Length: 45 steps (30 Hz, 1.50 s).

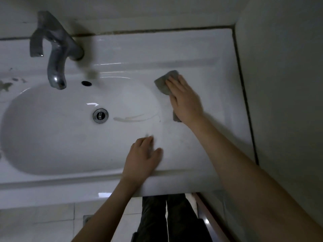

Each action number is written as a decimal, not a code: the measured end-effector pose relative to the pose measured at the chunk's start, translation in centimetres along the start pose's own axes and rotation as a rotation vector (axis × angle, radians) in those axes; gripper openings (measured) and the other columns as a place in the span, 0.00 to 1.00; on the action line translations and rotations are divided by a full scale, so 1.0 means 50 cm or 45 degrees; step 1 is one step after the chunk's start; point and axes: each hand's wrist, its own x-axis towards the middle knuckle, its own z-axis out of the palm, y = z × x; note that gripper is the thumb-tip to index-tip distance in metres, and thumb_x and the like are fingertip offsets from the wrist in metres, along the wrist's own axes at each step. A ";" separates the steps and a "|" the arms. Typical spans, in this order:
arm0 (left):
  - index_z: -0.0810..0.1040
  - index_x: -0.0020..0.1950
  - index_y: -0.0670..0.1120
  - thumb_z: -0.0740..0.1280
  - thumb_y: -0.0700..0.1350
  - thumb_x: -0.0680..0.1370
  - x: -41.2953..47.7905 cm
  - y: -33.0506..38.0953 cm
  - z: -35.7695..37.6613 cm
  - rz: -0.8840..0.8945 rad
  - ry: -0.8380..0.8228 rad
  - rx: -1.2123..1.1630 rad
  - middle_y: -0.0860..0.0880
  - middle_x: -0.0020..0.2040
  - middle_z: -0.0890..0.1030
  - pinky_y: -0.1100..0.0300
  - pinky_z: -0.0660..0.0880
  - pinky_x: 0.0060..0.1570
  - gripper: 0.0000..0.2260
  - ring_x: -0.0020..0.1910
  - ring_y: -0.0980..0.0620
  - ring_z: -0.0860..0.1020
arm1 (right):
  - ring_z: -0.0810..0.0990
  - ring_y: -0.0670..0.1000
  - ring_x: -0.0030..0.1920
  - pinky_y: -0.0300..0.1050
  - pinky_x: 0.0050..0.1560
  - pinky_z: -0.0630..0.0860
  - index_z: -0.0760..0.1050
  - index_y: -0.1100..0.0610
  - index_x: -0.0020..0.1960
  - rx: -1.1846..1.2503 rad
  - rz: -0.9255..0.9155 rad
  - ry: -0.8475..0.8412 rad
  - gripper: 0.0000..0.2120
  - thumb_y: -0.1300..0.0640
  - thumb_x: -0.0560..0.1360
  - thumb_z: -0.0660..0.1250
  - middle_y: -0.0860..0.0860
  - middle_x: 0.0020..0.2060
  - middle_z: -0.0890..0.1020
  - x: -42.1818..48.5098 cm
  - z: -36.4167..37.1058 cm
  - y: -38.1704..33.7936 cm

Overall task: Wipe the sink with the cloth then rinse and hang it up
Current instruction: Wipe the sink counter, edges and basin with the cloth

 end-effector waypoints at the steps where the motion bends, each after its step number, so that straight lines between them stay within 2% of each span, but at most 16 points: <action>1: 0.69 0.73 0.47 0.62 0.57 0.77 -0.001 0.000 -0.002 -0.005 -0.003 -0.008 0.50 0.68 0.73 0.54 0.70 0.63 0.27 0.64 0.50 0.72 | 0.65 0.56 0.73 0.50 0.73 0.63 0.70 0.60 0.70 0.006 -0.070 -0.017 0.21 0.60 0.78 0.57 0.55 0.70 0.72 -0.004 0.008 -0.023; 5: 0.73 0.67 0.46 0.58 0.61 0.73 -0.006 0.007 -0.013 0.028 -0.077 0.005 0.48 0.63 0.75 0.56 0.70 0.58 0.28 0.61 0.47 0.73 | 0.63 0.53 0.74 0.44 0.76 0.53 0.69 0.60 0.70 -0.005 -0.338 -0.159 0.21 0.61 0.78 0.58 0.53 0.70 0.72 -0.153 -0.001 -0.068; 7: 0.76 0.60 0.46 0.57 0.62 0.72 -0.005 0.007 -0.016 0.029 -0.098 -0.004 0.49 0.58 0.77 0.55 0.71 0.54 0.26 0.57 0.47 0.75 | 0.63 0.52 0.74 0.43 0.76 0.52 0.69 0.60 0.71 0.029 -0.408 -0.243 0.20 0.61 0.79 0.59 0.53 0.70 0.72 -0.219 -0.016 -0.054; 8: 0.76 0.61 0.46 0.57 0.62 0.72 -0.004 0.005 -0.016 0.024 -0.098 -0.009 0.48 0.59 0.77 0.54 0.71 0.55 0.27 0.59 0.47 0.74 | 0.63 0.52 0.73 0.43 0.76 0.53 0.69 0.61 0.71 0.044 -0.423 -0.256 0.20 0.62 0.79 0.60 0.54 0.70 0.71 -0.235 -0.026 -0.032; 11: 0.71 0.71 0.45 0.58 0.63 0.72 0.000 -0.004 -0.014 0.009 -0.090 0.002 0.47 0.68 0.73 0.53 0.69 0.64 0.33 0.66 0.48 0.72 | 0.64 0.55 0.73 0.47 0.74 0.58 0.68 0.62 0.71 0.076 -0.225 -0.171 0.21 0.66 0.77 0.59 0.56 0.70 0.71 -0.229 -0.058 0.053; 14: 0.70 0.71 0.46 0.61 0.59 0.74 0.003 -0.008 -0.006 -0.009 -0.082 0.020 0.47 0.67 0.73 0.52 0.70 0.63 0.29 0.65 0.48 0.72 | 0.66 0.58 0.72 0.52 0.72 0.63 0.69 0.62 0.70 0.067 0.029 0.015 0.21 0.65 0.78 0.56 0.57 0.70 0.72 -0.150 -0.062 0.097; 18: 0.72 0.70 0.47 0.62 0.57 0.74 0.007 -0.008 -0.002 -0.022 -0.060 0.022 0.48 0.65 0.74 0.51 0.71 0.61 0.27 0.63 0.47 0.73 | 0.66 0.59 0.72 0.54 0.71 0.65 0.70 0.62 0.70 0.077 0.025 0.010 0.21 0.64 0.77 0.59 0.57 0.69 0.72 -0.078 -0.038 0.053; 22: 0.72 0.70 0.46 0.55 0.56 0.74 0.004 -0.008 -0.010 -0.007 -0.078 -0.030 0.46 0.67 0.74 0.52 0.69 0.64 0.27 0.65 0.46 0.72 | 0.65 0.54 0.73 0.43 0.74 0.58 0.71 0.61 0.69 0.346 -0.150 -0.174 0.22 0.64 0.75 0.65 0.55 0.69 0.73 -0.195 -0.036 -0.008; 26: 0.72 0.71 0.44 0.53 0.49 0.76 0.002 -0.008 -0.013 -0.017 -0.070 -0.049 0.44 0.68 0.73 0.57 0.65 0.64 0.25 0.67 0.45 0.71 | 0.63 0.53 0.73 0.40 0.75 0.55 0.74 0.61 0.67 0.618 -0.141 -0.406 0.18 0.63 0.77 0.64 0.55 0.67 0.74 -0.277 -0.039 -0.028; 29: 0.71 0.71 0.43 0.53 0.49 0.74 -0.003 0.001 -0.016 -0.029 -0.080 -0.057 0.44 0.69 0.73 0.62 0.63 0.61 0.27 0.67 0.46 0.71 | 0.66 0.53 0.72 0.39 0.73 0.58 0.76 0.61 0.65 0.742 -0.038 -0.564 0.17 0.64 0.76 0.66 0.56 0.66 0.76 -0.278 -0.063 -0.015; 32: 0.71 0.72 0.44 0.53 0.51 0.74 -0.006 0.004 -0.020 -0.032 -0.086 -0.041 0.44 0.69 0.73 0.61 0.63 0.61 0.28 0.67 0.46 0.71 | 0.73 0.50 0.66 0.36 0.67 0.65 0.78 0.58 0.62 0.766 0.086 -0.686 0.17 0.66 0.74 0.68 0.54 0.63 0.78 -0.292 -0.096 -0.022; 36: 0.71 0.72 0.45 0.54 0.52 0.72 -0.006 0.006 -0.021 -0.055 -0.100 -0.047 0.45 0.69 0.73 0.61 0.63 0.62 0.29 0.67 0.46 0.71 | 0.80 0.50 0.52 0.45 0.55 0.74 0.82 0.55 0.57 0.684 0.076 -0.658 0.13 0.63 0.73 0.68 0.52 0.53 0.84 -0.302 -0.119 -0.036; 38: 0.71 0.72 0.45 0.55 0.52 0.72 -0.008 0.005 -0.019 -0.048 -0.109 -0.047 0.45 0.69 0.73 0.61 0.63 0.61 0.29 0.67 0.46 0.71 | 0.80 0.50 0.50 0.49 0.53 0.75 0.82 0.55 0.55 0.670 0.060 -0.666 0.12 0.62 0.73 0.67 0.51 0.50 0.84 -0.314 -0.124 -0.033; 41: 0.71 0.72 0.46 0.57 0.52 0.72 -0.006 0.003 -0.016 -0.041 -0.104 -0.040 0.45 0.68 0.73 0.60 0.64 0.60 0.29 0.65 0.46 0.72 | 0.77 0.51 0.59 0.50 0.61 0.73 0.79 0.56 0.59 0.535 0.090 -0.479 0.15 0.64 0.73 0.65 0.52 0.57 0.82 -0.344 -0.123 -0.004; 43: 0.70 0.72 0.45 0.57 0.53 0.72 -0.004 0.002 -0.013 -0.018 -0.101 -0.005 0.45 0.67 0.73 0.60 0.64 0.58 0.29 0.65 0.45 0.72 | 0.71 0.53 0.67 0.51 0.70 0.66 0.75 0.57 0.65 0.317 0.130 -0.227 0.19 0.64 0.74 0.64 0.52 0.64 0.78 -0.351 -0.115 0.020; 45: 0.69 0.72 0.45 0.57 0.53 0.72 -0.004 0.002 -0.011 0.007 -0.099 0.038 0.44 0.68 0.73 0.59 0.65 0.57 0.29 0.64 0.44 0.72 | 0.63 0.54 0.73 0.48 0.74 0.59 0.70 0.57 0.70 0.191 0.143 -0.172 0.21 0.59 0.77 0.63 0.51 0.70 0.72 -0.333 -0.100 0.024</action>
